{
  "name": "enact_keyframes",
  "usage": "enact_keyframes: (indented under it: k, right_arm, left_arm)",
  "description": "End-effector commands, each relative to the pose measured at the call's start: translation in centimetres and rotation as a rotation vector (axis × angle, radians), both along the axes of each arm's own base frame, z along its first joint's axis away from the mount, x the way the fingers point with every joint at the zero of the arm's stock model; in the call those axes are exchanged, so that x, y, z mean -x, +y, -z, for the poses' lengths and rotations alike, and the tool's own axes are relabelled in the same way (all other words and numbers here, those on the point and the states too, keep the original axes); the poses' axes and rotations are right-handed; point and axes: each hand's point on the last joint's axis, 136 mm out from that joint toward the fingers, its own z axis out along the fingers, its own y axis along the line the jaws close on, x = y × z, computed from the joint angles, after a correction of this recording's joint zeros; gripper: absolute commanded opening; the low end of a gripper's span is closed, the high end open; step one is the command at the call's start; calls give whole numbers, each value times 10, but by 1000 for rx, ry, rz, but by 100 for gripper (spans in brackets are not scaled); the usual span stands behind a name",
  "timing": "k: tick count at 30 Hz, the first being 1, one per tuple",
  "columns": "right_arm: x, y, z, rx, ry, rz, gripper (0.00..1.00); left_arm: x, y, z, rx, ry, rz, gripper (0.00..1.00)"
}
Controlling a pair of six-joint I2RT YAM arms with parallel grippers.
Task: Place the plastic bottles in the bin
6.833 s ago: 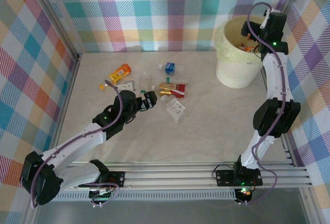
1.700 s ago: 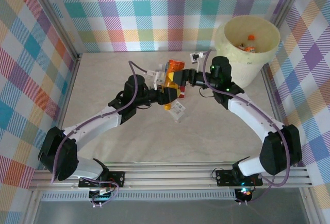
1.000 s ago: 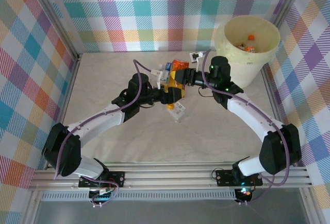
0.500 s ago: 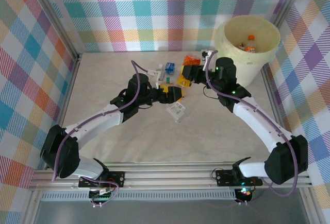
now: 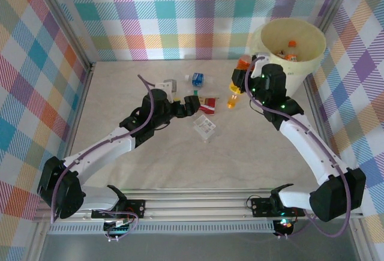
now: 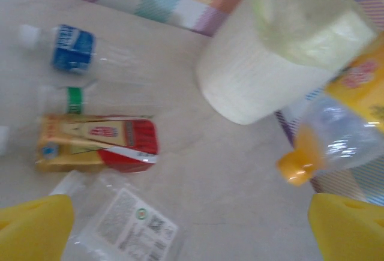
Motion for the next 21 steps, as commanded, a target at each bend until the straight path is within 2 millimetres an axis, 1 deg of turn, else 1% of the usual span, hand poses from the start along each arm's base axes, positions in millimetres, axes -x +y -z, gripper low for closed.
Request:
enact_keyframes:
  k: [1,5,10,14,17,21]
  right_arm:
    - [-4,-27,-51,69,-154,87,34]
    - [-17,-47,-83,120,-257,153,33]
    - [-38,-68,-125,131,-347,206,32]
    - [-57,-88,-152,158,-404,262,32]
    - [-76,-104,-170,197,-430,292,32]
    - [-102,-122,-183,244,-453,336,32]
  left_arm:
    - [-5,32,8,-46,45,-152,100]
    - [-6,36,13,-35,71,-173,100]
    - [-5,39,17,-32,88,-185,100]
    - [-5,43,19,-39,96,-195,100]
    - [-4,45,21,-45,102,-201,100]
    - [-4,48,24,-53,109,-212,100]
